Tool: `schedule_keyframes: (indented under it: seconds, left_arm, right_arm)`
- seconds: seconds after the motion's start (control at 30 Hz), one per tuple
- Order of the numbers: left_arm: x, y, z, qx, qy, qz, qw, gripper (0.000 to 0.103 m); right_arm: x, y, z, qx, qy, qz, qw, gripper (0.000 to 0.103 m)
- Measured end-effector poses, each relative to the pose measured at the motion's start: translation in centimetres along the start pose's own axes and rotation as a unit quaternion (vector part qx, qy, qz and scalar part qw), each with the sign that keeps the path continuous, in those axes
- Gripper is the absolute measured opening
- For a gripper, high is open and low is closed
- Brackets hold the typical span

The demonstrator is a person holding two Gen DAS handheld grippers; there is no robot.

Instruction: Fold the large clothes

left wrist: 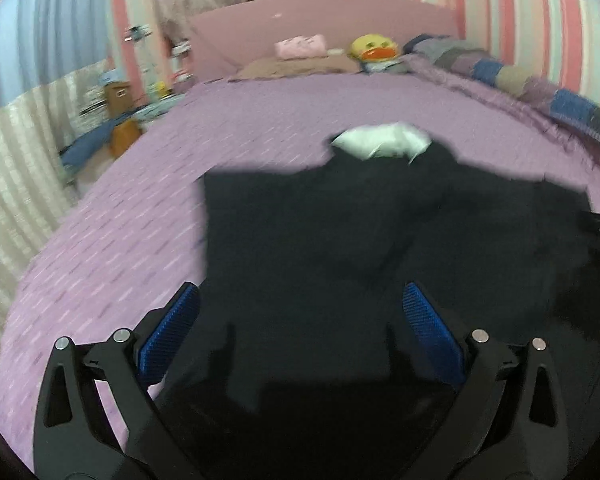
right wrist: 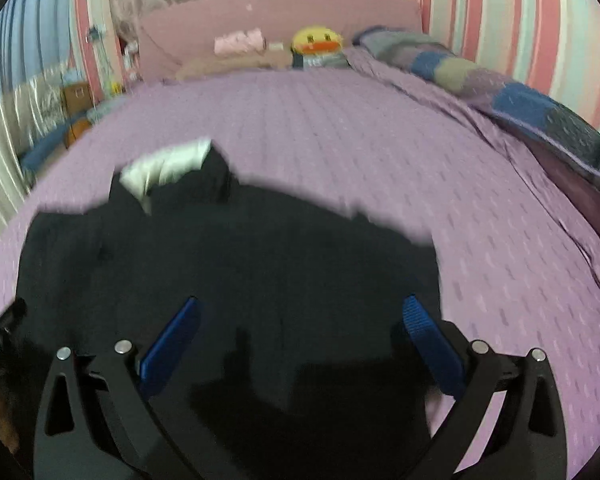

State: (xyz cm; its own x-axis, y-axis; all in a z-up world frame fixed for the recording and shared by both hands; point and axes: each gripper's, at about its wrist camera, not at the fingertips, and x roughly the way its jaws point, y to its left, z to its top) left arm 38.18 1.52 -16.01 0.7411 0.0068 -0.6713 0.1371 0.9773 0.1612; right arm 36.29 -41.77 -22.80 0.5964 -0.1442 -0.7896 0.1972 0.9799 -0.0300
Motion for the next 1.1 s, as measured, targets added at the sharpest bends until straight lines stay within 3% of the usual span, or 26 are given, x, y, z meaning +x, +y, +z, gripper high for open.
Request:
schedule_keyframes:
  seconds: [0.03, 0.13, 0.23, 0.33, 0.43, 0.57, 0.7, 0.8, 0.9, 1.1]
  left_arm:
    - [-0.6, 0.8, -1.3, -0.004, 0.006, 0.009, 0.9999, 0.100]
    - [-1.9, 3.0, -4.9, -0.022, 0.015, 0.042, 0.9988, 0.100]
    - [-1.5, 5.0, -6.5, -0.059, 0.023, 0.066, 0.9958, 0.100]
    - [-0.3, 6.6, -7.3, -0.092, 0.035, 0.050, 0.9939, 0.100]
    - [0.2, 7.2, -8.0, -0.096, 0.030, 0.031, 0.9944, 0.100]
    - [0.8, 6.9, -8.2, -0.087, 0.026, 0.028, 0.9955, 0.100]
    - [1.1, 6.7, -7.4, -0.083, 0.032, 0.037, 0.9953, 0.100]
    - [-1.2, 6.6, -7.8, -0.073, 0.027, 0.071, 0.9944, 0.100]
    - [-5.2, 7.6, -10.1, -0.074, 0.019, 0.064, 0.9950, 0.100]
    - [-9.9, 9.5, -15.3, -0.077, 0.052, 0.068, 0.9934, 0.100]
  right_arm:
    - [-0.6, 0.0, -1.1, 0.000, -0.001, 0.000, 1.000, 0.101]
    - [-2.3, -0.2, -5.3, 0.008, -0.062, 0.004, 0.998, 0.101]
    - [-1.6, 0.2, -7.8, -0.016, -0.075, -0.022, 0.997, 0.101]
    - [-0.2, -0.2, -8.8, -0.019, -0.063, -0.028, 0.997, 0.101]
    - [0.5, -1.8, -9.1, 0.012, -0.060, 0.001, 0.998, 0.101]
    - [1.5, -3.2, -9.5, 0.038, -0.059, 0.038, 0.997, 0.101]
    - [0.9, -3.5, -9.7, 0.046, -0.062, 0.032, 0.997, 0.101]
    - [-1.1, -4.0, -10.4, 0.048, -0.049, 0.010, 0.998, 0.101]
    - [-5.3, -4.8, -12.4, 0.034, -0.053, 0.016, 0.998, 0.101]
    - [-10.1, -6.8, -17.5, 0.043, -0.050, 0.026, 0.998, 0.101]
